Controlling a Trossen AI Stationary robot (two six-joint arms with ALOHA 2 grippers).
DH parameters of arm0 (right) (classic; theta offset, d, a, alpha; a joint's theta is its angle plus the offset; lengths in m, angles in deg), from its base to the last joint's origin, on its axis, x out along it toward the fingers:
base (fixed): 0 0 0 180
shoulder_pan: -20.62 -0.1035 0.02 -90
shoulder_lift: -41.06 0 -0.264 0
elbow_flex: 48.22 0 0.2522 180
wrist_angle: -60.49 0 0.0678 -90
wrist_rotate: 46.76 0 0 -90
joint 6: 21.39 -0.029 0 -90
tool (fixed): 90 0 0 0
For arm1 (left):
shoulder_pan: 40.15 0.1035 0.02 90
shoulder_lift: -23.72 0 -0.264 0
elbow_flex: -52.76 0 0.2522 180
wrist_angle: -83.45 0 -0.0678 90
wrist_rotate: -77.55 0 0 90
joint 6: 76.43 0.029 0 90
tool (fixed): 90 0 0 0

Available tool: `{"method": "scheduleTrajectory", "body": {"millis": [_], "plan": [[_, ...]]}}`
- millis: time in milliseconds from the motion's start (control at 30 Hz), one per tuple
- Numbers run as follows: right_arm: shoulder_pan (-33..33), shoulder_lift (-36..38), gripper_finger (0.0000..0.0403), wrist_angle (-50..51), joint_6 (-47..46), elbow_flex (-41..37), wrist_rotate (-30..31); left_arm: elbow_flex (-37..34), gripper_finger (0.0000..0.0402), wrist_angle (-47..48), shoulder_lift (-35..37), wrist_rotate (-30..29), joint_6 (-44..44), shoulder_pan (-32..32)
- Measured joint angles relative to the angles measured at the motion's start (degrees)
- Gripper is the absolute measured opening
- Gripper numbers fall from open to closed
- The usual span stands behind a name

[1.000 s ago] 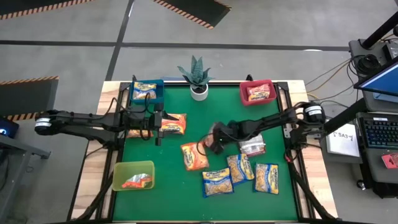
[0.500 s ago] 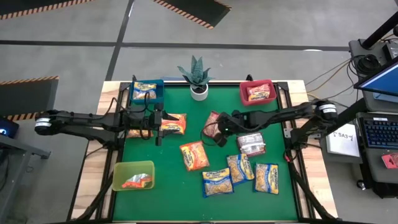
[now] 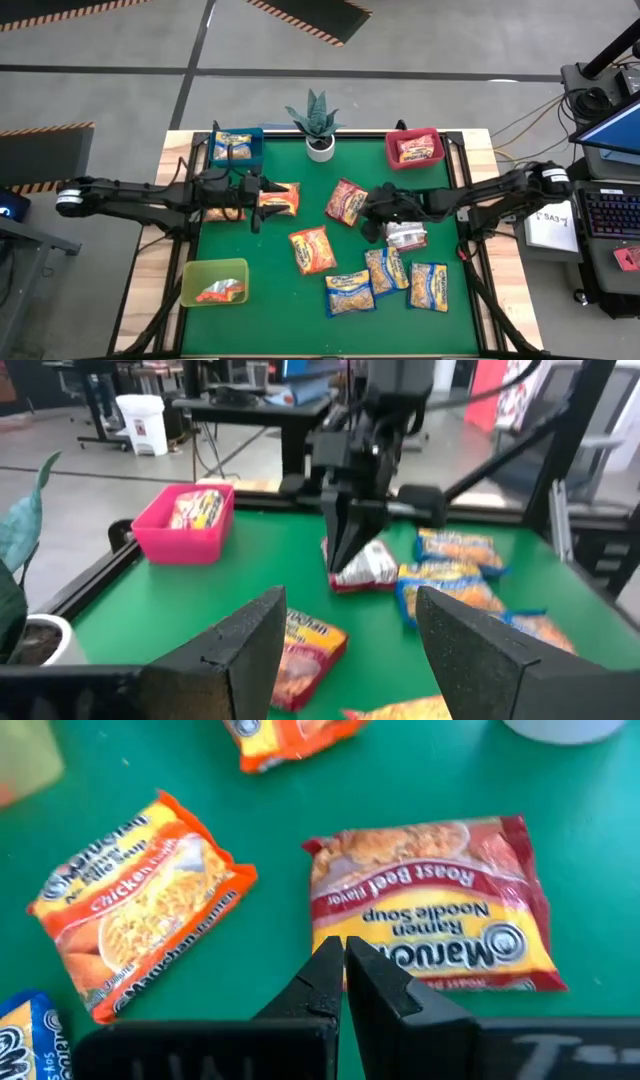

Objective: Sort Maruchan noodles
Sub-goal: Put the red noodle pack into the pink bin

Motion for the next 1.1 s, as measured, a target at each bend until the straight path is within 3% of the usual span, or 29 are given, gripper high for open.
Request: {"method": "scheduleTrajectory", "body": {"millis": [133,300,467,733,967,1100], "plan": [[0.0,0.6,0.0009,-9.4,1.9,-4.9,0.0,-0.4,0.0207,-3.3,-1.7,0.0,-2.3,-0.8],[0.0,0.6,0.0009,-13.0,3.4,-7.1,0.1,-0.4,0.0207,-12.2,-10.0,0.0,-3.0,-2.4],[0.2,0.9,0.0009,-11.7,2.6,-7.2,1.6,2.1,0.0207,-14.6,-19.8,0.1,-3.0,-3.1],[2.5,3.3,0.0009,-1.5,-2.7,-5.0,1.6,7.0,0.0207,-14.7,-32.4,0.1,-2.5,-3.1],[4.9,3.6,0.0012,-0.9,-6.8,-4.8,1.5,10.2,0.0207,-14.8,-38.0,0.0,-1.7,-3.1],[5.4,3.8,0.0034,-0.9,-9.9,-4.8,0.8,10.8,0.0207,-14.7,-39.4,0.0,-1.7,-3.1]]}}
